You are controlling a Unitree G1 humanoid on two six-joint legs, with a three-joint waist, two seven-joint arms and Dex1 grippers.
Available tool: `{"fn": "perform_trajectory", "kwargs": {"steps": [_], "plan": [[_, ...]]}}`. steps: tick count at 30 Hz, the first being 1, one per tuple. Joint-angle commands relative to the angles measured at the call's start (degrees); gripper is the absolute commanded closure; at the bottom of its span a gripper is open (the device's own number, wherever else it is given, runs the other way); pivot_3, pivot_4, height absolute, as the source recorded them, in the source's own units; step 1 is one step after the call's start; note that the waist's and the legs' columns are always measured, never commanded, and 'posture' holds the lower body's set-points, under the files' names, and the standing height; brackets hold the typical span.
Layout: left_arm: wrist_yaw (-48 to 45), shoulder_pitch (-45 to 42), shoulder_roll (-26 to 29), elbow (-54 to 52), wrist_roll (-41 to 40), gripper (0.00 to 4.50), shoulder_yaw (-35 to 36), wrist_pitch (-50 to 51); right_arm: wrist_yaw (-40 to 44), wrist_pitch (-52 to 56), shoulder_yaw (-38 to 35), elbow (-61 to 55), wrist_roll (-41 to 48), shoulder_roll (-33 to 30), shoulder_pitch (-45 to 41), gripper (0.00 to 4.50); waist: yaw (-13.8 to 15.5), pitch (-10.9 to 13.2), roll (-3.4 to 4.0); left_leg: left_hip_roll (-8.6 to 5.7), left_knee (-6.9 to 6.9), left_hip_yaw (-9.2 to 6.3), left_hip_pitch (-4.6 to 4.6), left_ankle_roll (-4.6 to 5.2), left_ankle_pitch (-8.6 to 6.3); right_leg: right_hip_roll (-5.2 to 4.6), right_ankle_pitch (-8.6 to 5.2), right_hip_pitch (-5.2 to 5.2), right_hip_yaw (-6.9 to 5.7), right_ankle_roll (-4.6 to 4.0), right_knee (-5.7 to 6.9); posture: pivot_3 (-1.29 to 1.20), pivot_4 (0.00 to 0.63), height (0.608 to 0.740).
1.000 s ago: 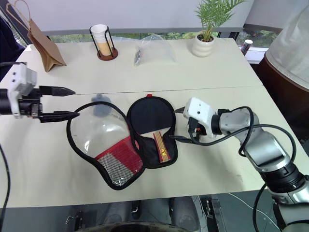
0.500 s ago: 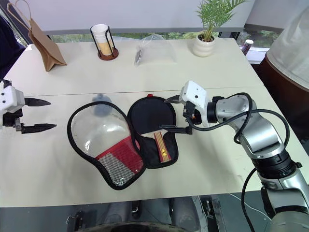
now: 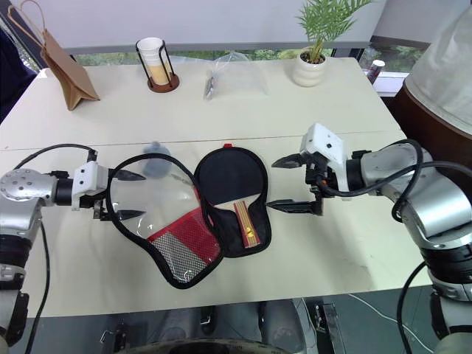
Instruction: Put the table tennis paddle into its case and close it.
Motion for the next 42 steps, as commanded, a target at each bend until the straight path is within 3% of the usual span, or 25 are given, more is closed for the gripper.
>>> {"fn": "perform_trajectory", "kwargs": {"steps": [1, 6, 11, 18, 22, 26, 31, 37, 42], "plan": [[-0.5, -2.9, -0.7, -6.5, -5.6, 0.00, 1.3, 7.2, -0.2, 0.4, -3.6, -1.6, 1.4, -1.5, -0.4, 0.02, 0.2, 0.0, 0.00, 0.00, 0.01, -0.01, 0.00, 0.00, 0.00, 0.00, 0.00, 0.00, 0.00, 0.00, 0.02, 0.00, 0.150, 0.740], [1.8, -8.0, -3.4, -10.5, -11.0, 0.00, 1.7, 18.0, -1.3, 0.9, -6.2, -0.7, 1.8, -2.8, -0.4, 0.02, 0.3, 0.0, 0.00, -0.03, 0.07, -0.04, 0.00, 0.00, 0.00, 0.00, 0.00, 0.06, 0.01, 0.01, 0.01, 0.00, 0.150, 0.740], [5.4, -13.0, -10.8, -8.0, -9.6, 0.00, -0.9, 18.2, -3.6, 2.2, -10.2, 0.6, 2.2, -4.2, -1.5, 0.02, 0.4, 0.0, -0.01, -0.06, 0.09, -0.07, 0.01, 0.01, 0.01, 0.00, 0.01, 0.11, 0.00, 0.03, 0.00, 0.00, 0.150, 0.740], [12.5, -17.6, -24.2, 6.6, 3.5, 0.00, -10.1, 5.2, -7.1, 5.4, -16.0, -2.3, 3.4, -6.1, 2.0, 0.02, 0.4, 0.0, -0.03, -0.09, 0.10, -0.08, 0.03, 0.01, 0.01, 0.00, 0.02, 0.16, 0.00, 0.05, -0.03, 0.00, 0.150, 0.740], [15.4, -18.3, -27.3, 14.8, 11.0, 0.00, -15.2, -1.8, -9.4, 7.5, -17.0, -6.1, 4.7, -5.4, 5.3, 0.02, 0.1, 0.0, -0.04, -0.09, 0.08, -0.09, 0.05, 0.02, 0.01, 0.01, 0.02, 0.16, 0.00, 0.04, -0.05, 0.00, 0.150, 0.740], [17.4, -19.1, -27.7, 18.7, 15.0, 0.00, -17.2, -5.4, -12.4, 9.8, -14.9, -8.8, 6.5, -2.9, 7.3, 0.02, 0.3, 0.0, -0.05, -0.07, 0.08, -0.18, 0.07, 0.02, 0.00, 0.03, 0.02, 0.17, 0.00, 0.02, -0.03, 0.00, 0.150, 0.740], [15.9, -20.8, -26.8, 15.6, 10.8, 0.00, -13.4, -1.7, -17.5, 22.1, -8.9, -5.8, 11.0, 1.9, 5.7, 0.02, 0.2, -0.1, -0.14, -0.06, 0.11, -0.20, 0.10, 0.02, 0.00, 0.01, 0.04, 0.23, 0.00, -0.07, -0.03, 0.00, 0.150, 0.740], [13.5, -19.1, -24.6, 1.9, 1.0, 0.00, -7.2, 10.5, -19.0, 34.3, -5.7, -1.4, 16.8, 5.1, 4.2, 0.02, 0.3, -0.1, -0.16, -0.06, 0.10, -0.22, 0.01, 0.03, 0.00, 0.02, 0.05, 0.16, 0.00, -0.05, -0.03, 0.00, 0.150, 0.740], [14.2, -14.2, -18.3, -12.8, -5.5, 0.00, -2.1, 21.4, -20.0, 41.5, -2.3, 4.9, 18.4, 8.9, 1.4, 0.02, -0.1, -0.1, -0.14, -0.05, 0.09, -0.23, 0.06, 0.03, 0.00, 0.04, 0.06, 0.17, 0.00, -0.04, -0.01, 0.00, 0.150, 0.740]]}}
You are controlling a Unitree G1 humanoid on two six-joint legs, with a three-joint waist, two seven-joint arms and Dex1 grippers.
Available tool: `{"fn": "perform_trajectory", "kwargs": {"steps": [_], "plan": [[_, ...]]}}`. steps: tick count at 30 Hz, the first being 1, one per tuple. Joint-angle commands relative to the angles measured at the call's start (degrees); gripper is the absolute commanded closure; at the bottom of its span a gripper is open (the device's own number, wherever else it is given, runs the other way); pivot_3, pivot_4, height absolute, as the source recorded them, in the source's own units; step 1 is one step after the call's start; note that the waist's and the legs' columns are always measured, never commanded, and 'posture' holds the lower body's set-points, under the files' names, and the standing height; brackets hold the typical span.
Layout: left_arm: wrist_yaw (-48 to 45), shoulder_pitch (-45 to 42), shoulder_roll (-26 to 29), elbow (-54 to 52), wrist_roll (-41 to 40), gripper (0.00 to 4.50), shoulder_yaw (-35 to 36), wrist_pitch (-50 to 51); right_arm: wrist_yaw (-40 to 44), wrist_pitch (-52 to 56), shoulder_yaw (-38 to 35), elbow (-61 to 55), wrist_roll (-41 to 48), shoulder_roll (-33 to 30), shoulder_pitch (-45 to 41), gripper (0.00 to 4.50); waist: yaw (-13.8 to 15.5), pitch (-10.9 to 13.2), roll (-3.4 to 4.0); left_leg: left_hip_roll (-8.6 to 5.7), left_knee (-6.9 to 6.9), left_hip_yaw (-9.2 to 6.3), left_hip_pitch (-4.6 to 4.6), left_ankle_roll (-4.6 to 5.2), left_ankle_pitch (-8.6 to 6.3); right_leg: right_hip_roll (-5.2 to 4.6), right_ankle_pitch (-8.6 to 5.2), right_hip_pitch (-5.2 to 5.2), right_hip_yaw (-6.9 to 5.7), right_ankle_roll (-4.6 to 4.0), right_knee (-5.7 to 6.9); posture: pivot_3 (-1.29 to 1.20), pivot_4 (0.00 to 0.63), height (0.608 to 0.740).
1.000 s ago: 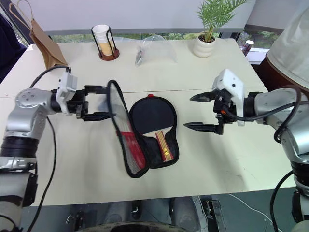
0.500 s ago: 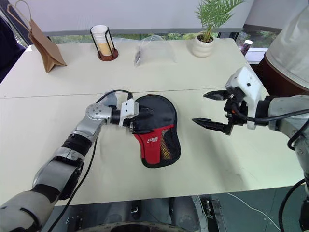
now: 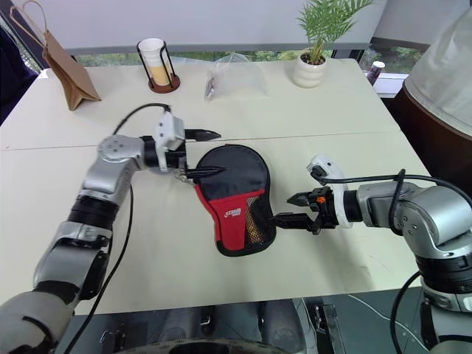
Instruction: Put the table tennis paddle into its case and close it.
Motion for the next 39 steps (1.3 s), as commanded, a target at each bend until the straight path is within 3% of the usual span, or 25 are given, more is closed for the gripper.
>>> {"fn": "perform_trajectory", "kwargs": {"steps": [1, 13, 21, 24, 31, 39], "plan": [[0.2, 3.1, 4.7, -10.1, -4.8, 0.00, 4.2, 6.8, -0.4, 3.0, 2.5, 2.4, 1.0, 1.8, -1.7, 0.02, -0.2, 0.0, 0.01, 0.02, 0.00, -0.02, 0.00, 0.00, 0.00, 0.03, 0.00, 0.00, 0.00, 0.00, 0.00, 0.00, 0.150, 0.740], [-3.2, 17.9, 20.8, -33.1, -18.6, 0.00, 11.3, 25.3, -1.2, 1.3, 11.2, 11.5, -3.4, 8.4, -5.5, 0.02, -0.3, 0.0, -0.02, 0.04, -0.02, -0.05, 0.06, 0.00, 0.00, 0.06, -0.02, 0.05, 0.00, -0.03, -0.01, 0.00, 0.150, 0.740], [-0.9, 19.6, 23.0, -36.6, -20.2, 0.00, 11.9, 26.4, 0.2, 2.2, 14.6, 12.8, -3.4, 12.0, -6.6, 0.02, -0.7, -0.1, -0.05, 0.08, -0.03, -0.06, 0.16, -0.01, 0.00, 0.12, -0.10, 0.12, 0.00, -0.18, 0.00, 0.00, 0.150, 0.740], [0.0, 19.6, 22.8, -36.9, -20.1, 0.00, 11.9, 26.2, 0.1, 2.3, 14.9, 13.6, -3.9, 13.1, -6.7, 0.90, -1.2, 0.0, -0.05, 0.08, -0.05, -0.06, 0.16, -0.01, 0.00, 0.13, -0.10, 0.12, 0.00, -0.16, 0.00, 0.00, 0.150, 0.740], [2.2, 19.6, 21.7, -37.6, -19.9, 0.00, 10.9, 25.8, 0.7, 5.3, 14.1, 12.9, -2.7, 12.3, -5.1, 4.40, -1.0, 0.0, -0.04, 0.08, -0.12, -0.05, 0.15, -0.01, 0.00, 0.14, -0.05, 0.08, 0.00, -0.07, -0.01, 0.00, 0.150, 0.740], [3.2, 19.0, 20.8, -37.4, -19.4, 0.00, 10.1, 25.2, 2.6, 9.6, 16.0, 5.2, 0.8, 8.7, 0.4, 4.45, -0.8, 0.0, -0.04, 0.08, -0.12, -0.05, 0.09, -0.01, -0.01, 0.12, -0.06, 0.08, 0.00, -0.08, -0.09, 0.00, 0.150, 0.740]]}}
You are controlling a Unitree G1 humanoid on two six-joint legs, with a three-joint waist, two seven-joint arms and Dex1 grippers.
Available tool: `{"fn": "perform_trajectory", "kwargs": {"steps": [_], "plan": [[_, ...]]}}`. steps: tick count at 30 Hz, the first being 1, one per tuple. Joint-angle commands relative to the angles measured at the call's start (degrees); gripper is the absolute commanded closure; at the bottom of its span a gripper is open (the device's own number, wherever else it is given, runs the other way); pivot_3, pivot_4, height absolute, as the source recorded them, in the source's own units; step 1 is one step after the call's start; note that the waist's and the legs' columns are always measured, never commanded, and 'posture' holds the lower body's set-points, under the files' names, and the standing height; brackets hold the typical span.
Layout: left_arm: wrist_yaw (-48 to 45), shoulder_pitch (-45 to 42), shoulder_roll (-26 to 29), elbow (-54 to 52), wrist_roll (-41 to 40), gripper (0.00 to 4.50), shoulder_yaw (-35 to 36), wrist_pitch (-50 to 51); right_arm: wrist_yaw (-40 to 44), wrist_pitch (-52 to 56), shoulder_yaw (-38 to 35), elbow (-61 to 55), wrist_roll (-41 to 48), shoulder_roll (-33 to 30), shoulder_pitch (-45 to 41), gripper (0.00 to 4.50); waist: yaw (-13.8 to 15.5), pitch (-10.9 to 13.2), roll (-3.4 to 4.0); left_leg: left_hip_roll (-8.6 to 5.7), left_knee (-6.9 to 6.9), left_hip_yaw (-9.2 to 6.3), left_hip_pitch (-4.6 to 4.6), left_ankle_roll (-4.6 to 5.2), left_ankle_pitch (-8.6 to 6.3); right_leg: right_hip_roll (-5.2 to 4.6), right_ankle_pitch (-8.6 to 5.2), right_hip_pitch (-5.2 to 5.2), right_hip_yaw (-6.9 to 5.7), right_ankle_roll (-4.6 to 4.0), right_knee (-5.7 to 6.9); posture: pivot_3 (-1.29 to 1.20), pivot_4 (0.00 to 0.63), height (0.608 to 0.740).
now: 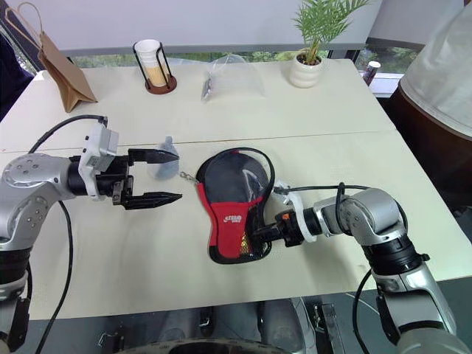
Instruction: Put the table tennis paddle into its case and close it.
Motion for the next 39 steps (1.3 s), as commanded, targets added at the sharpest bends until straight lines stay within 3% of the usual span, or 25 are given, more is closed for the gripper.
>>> {"fn": "perform_trajectory", "kwargs": {"steps": [1, 9, 14, 21, 22, 24, 30, 35, 39], "plan": [[0.2, -0.7, 0.0, -1.1, 0.2, 0.00, 0.2, -1.6, 1.2, 4.1, 2.8, -4.2, 2.8, -2.6, 3.3, 4.45, 0.0, 0.0, 0.00, -0.01, 0.00, 0.00, -0.01, 0.00, 0.00, -0.01, 0.00, 0.00, 0.00, 0.00, -0.02, 0.00, 0.150, 0.740], [0.0, 0.4, 0.2, -1.1, 0.4, 0.00, 0.2, -2.6, 3.1, 3.0, 4.0, -7.7, 3.7, -7.8, 5.5, 4.45, 0.1, 0.0, 0.00, -0.01, 0.00, 0.00, -0.02, 0.00, 0.00, -0.02, -0.08, 0.00, 0.00, -0.14, -0.05, 0.00, 0.150, 0.740], [0.5, 0.9, 0.0, -1.8, 0.6, 0.00, -0.3, -2.8, 4.0, -4.1, 5.2, -8.5, 0.4, -10.0, 6.0, 4.45, 0.3, 0.0, -0.01, -0.02, 0.00, 0.00, -0.02, 0.00, -0.01, -0.02, -0.09, 0.00, 0.00, -0.15, -0.06, 0.00, 0.150, 0.740], [0.7, 0.8, 0.0, -2.1, 0.5, 0.00, -0.7, -2.8, 2.3, -7.3, 2.0, -8.1, -0.1, -8.0, 6.7, 4.45, 0.8, 0.0, -0.01, -0.01, 0.00, 0.00, -0.01, 0.00, -0.01, -0.01, -0.10, -0.02, 0.00, -0.17, -0.06, 0.00, 0.150, 0.740], [0.7, 0.8, 0.1, -2.0, 0.5, 0.00, -0.7, -2.8, 1.6, -7.0, 0.9, -7.3, 0.1, -7.4, 6.2, 3.76, 0.8, 0.0, -0.01, -0.01, 0.00, 0.00, -0.01, 0.00, 0.00, -0.01, -0.10, -0.02, 0.00, -0.18, -0.05, 0.00, 0.150, 0.740], [0.7, 0.8, 0.0, -1.9, 0.4, 0.00, -0.9, -2.8, 0.9, -6.8, -1.0, -6.1, -0.3, -7.4, 5.0, 3.00, 0.8, 0.0, -0.01, 0.00, 0.01, 0.00, -0.01, 0.00, 0.00, 0.00, -0.10, -0.03, 0.00, -0.18, -0.04, 0.00, 0.150, 0.740], [0.4, 0.6, -0.1, -0.8, 0.9, 0.00, -1.4, -3.6, 2.6, -10.2, -4.1, -3.0, -2.7, -12.0, 1.8, 0.03, 1.2, 0.0, -0.01, -0.01, 0.05, 0.01, -0.02, 0.00, 0.00, -0.02, -0.09, -0.02, 0.00, -0.21, -0.06, 0.00, 0.150, 0.740], [-0.5, -0.6, 0.9, 2.9, 3.8, 0.00, -1.5, -6.3, 9.2, -22.3, -2.7, -1.9, -9.4, -20.8, -0.1, 0.03, 1.2, 0.0, 0.02, -0.07, 0.05, 0.05, -0.11, 0.00, 0.00, -0.10, -0.11, -0.07, 0.00, -0.22, -0.11, 0.00, 0.150, 0.740], [-1.1, -1.6, 1.8, 7.2, 7.1, 0.00, -1.4, -9.8, 13.7, -33.7, -6.1, -3.1, -10.5, -19.7, -3.6, 0.03, 0.6, 0.1, 0.05, -0.02, 0.00, 0.08, -0.09, 0.00, 0.00, -0.03, -0.09, -0.15, 0.01, -0.17, -0.07, 0.00, 0.150, 0.740]]}}
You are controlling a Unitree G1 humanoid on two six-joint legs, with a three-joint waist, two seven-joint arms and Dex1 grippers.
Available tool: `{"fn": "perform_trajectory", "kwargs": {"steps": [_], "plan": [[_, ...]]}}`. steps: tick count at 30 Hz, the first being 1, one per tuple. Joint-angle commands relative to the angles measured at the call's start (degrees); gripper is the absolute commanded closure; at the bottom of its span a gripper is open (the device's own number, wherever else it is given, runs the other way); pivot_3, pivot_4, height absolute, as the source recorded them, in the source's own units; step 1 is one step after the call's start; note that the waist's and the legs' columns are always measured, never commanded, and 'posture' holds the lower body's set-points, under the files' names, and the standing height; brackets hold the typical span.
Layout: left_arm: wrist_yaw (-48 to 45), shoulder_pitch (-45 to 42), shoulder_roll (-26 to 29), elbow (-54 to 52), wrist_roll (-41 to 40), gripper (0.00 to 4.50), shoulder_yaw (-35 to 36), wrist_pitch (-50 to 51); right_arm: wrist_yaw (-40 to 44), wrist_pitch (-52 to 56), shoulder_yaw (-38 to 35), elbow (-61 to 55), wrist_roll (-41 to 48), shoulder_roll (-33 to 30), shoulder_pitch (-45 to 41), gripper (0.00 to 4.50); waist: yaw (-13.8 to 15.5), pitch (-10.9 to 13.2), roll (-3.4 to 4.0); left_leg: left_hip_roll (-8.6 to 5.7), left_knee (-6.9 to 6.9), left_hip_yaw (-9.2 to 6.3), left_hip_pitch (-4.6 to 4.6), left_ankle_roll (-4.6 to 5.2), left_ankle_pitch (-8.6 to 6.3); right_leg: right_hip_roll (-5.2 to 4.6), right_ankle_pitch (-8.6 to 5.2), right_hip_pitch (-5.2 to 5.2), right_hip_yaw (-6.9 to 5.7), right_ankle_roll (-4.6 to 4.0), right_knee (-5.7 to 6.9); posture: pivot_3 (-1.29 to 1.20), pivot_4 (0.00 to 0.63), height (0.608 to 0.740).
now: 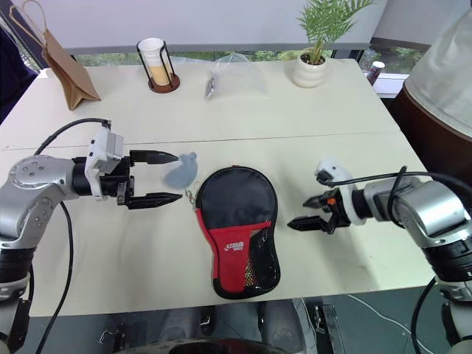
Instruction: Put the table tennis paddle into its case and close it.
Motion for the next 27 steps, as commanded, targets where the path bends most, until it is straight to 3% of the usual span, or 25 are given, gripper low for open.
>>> {"fn": "perform_trajectory", "kwargs": {"steps": [1, 8, 16, 20, 27], "plan": [[-0.8, -1.4, 1.8, 3.1, 3.4, 0.00, 0.6, -4.2, 3.1, -9.7, -3.3, -2.4, -0.9, 2.6, -4.6, 0.03, -0.3, 0.0, 0.02, 0.03, -0.02, -0.01, 0.00, 0.00, 0.00, 0.05, 0.01, -0.02, 0.00, 0.02, 0.02, 0.00, 0.150, 0.740], [-3.4, -3.5, 4.2, 11.0, 8.2, 0.00, 0.0, -8.9, 0.5, -23.0, 6.7, -4.3, -10.8, 15.0, -7.8, 0.03, -0.2, 0.0, 0.02, 0.11, -0.04, -0.01, -0.03, -0.01, 0.01, 0.12, 0.03, -0.04, 0.00, 0.04, 0.02, 0.00, 0.150, 0.740], [-2.4, -5.4, 3.1, 18.5, 12.8, 0.00, -0.6, -14.2, -6.9, -33.6, 13.8, 4.7, -21.5, 29.5, -5.9, 0.03, 0.5, 0.0, 0.03, 0.10, 0.02, 0.05, -0.07, -0.03, 0.02, 0.10, 0.10, -0.06, 0.00, 0.14, 0.08, 0.00, 0.150, 0.740], [-1.2, -6.2, 0.8, 21.2, 13.5, 0.00, -0.9, -14.6, -7.8, -35.8, 14.4, 8.7, -24.0, 32.6, -4.5, 0.03, 0.3, 0.0, 0.03, 0.09, 0.04, 0.06, -0.07, -0.03, 0.02, 0.09, 0.10, -0.03, 0.00, 0.15, 0.08, 0.00, 0.150, 0.740], [-0.4, -8.3, -3.0, 26.1, 17.3, 0.00, -4.5, -17.4, -5.4, -37.1, 19.4, 15.3, -30.6, 32.2, -2.9, 0.03, 0.3, 0.0, 0.03, 0.10, 0.04, 0.04, 0.00, -0.03, 0.02, 0.12, 0.12, 0.00, 0.00, 0.17, 0.13, 0.00, 0.150, 0.740]]}}
